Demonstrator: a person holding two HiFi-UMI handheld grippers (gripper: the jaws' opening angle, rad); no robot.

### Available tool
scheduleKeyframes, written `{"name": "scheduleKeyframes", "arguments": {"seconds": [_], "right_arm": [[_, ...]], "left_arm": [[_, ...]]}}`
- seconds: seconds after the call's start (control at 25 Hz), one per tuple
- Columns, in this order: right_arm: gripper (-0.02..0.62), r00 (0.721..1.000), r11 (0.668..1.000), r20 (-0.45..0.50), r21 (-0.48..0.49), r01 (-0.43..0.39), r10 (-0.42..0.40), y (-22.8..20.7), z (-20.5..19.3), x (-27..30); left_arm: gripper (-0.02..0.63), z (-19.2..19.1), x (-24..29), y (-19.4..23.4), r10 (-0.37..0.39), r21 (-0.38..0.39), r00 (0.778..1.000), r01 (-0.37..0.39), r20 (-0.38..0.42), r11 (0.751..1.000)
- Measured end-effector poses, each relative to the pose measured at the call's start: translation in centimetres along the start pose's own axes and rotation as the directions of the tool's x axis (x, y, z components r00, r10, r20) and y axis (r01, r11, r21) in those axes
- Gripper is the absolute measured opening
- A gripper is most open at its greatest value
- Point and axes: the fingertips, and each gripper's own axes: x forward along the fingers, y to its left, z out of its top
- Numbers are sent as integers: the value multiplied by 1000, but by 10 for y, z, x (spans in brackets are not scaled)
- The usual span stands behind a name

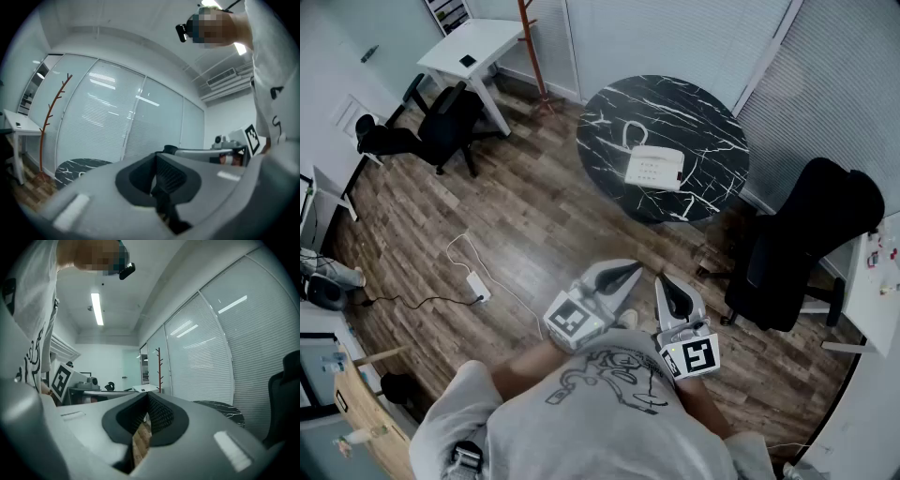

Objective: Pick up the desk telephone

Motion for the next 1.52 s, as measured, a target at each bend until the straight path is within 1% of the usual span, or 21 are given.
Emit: {"name": "scheduleKeyframes", "arguments": {"seconds": [0.16, 0.32, 0.4, 0.52, 0.64, 0.76, 0.92, 1.0, 1.08, 1.16, 1.32, 1.44, 1.52], "right_arm": [[6, 1000, 1000, 1, 1, 2, -2, -2, -1, -7], [6, 1000, 1000, 2, 2, 4, -4, -5, -2, -13], [6, 1000, 1000, 3, 4, 4, -4, -7, -2, -16], [6, 1000, 1000, 18, 12, -2, 2, -10, 0, -24], [6, 1000, 1000, 20, 14, -9, 9, -14, -3, -33], [6, 1000, 1000, 6, 22, -5, 5, -22, -9, -39], [6, 1000, 999, -3, 36, -5, 6, -30, -16, -43], [6, 1000, 999, -8, 41, -13, 14, -31, -19, -42], [6, 1000, 999, -15, 43, -22, 23, -31, -21, -38], [6, 999, 999, -19, 45, -28, 29, -33, -23, -33], [6, 999, 999, -26, 41, -27, 28, -42, -27, -21], [6, 999, 999, -30, 32, -22, 23, -53, -29, -6], [6, 999, 999, -32, 26, -19, 20, -64, -29, 8]], "left_arm": [[0, -6, 1, -6, -7, 5, 1000, 7, -17, 1000], [0, -12, 4, -12, -18, 35, 1000, 19, -19, 999], [0, -10, 7, -17, -13, 14, 1000, 13, -18, 1000], [0, -14, 10, -23, -10, 17, 1000, 10, -26, 1000], [0, -19, 15, -29, 5, -2, 1000, -5, -30, 1000], [0, -27, 20, -32, 13, 20, 999, -13, -40, 1000], [0, -34, 24, -33, 35, 13, 998, -34, -44, 999], [0, -35, 24, -32, 50, -17, 998, -51, -48, 999], [0, -35, 26, -27, 65, -35, 997, -67, -49, 997], [0, -39, 26, -19, 69, -20, 996, -71, -56, 997], [0, -49, 32, -2, 78, -23, 994, -79, -71, 997], [0, -48, 44, 16, 73, -36, 996, -74, -43, 997], [0, -46, 55, 30, 69, -43, 997, -71, -41, 997]]}}
